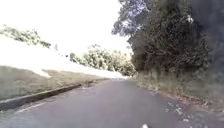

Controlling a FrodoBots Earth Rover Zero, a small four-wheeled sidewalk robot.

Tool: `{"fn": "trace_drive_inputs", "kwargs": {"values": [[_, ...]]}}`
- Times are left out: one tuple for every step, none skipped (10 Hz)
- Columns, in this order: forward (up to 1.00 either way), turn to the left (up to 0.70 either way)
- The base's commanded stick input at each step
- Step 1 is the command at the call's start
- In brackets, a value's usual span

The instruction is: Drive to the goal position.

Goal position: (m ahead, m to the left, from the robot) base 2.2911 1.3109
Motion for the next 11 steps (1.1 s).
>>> {"fn": "trace_drive_inputs", "kwargs": {"values": [[0.45, 0.0], [0.45, 0.0], [0.45, 0.0], [0.45, 0.0], [0.45, 0.0], [0.45, 0.0], [0.45, 0.0], [0.45, 0.0], [0.45, 0.0], [0.45, 0.0], [0.45, 0.0]]}}
